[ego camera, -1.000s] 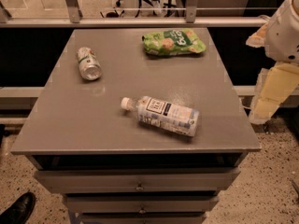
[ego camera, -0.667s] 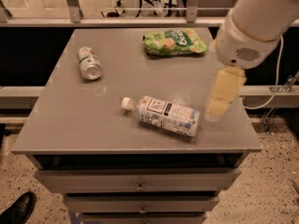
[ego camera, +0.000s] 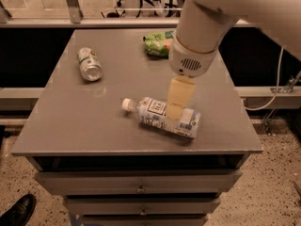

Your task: Place blue plastic bottle upright

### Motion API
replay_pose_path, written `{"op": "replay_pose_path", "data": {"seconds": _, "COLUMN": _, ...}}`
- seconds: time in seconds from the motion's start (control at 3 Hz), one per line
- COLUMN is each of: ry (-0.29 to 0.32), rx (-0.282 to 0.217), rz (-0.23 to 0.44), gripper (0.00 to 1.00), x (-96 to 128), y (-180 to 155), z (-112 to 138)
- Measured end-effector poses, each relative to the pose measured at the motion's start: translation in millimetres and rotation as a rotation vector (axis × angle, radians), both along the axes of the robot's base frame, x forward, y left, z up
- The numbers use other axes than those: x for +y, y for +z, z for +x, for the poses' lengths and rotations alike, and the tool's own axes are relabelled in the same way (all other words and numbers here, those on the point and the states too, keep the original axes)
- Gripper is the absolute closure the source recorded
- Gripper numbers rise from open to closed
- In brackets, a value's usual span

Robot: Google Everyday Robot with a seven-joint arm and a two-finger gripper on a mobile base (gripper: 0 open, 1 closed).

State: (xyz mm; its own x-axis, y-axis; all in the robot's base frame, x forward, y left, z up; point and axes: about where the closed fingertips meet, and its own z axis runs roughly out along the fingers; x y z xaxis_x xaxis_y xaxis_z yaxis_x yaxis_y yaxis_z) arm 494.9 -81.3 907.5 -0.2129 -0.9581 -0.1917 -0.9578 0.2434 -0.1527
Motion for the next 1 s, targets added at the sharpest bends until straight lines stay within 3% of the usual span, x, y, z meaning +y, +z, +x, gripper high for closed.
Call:
{"op": "replay_pose_path", "data": {"seconds": 0.67, "ry": -0.05, "rx": 0.086, "rz": 0.01, "gripper": 0.0, "x": 43.2, "y": -40.2, "z": 0.1}}
{"op": "replay_pose_path", "data": {"seconds": 1.0, "ry": -0.091, "rx": 0.091, "rz": 0.022, "gripper": 0.0, "x": 50.8, "y": -51.1, "z": 0.6}}
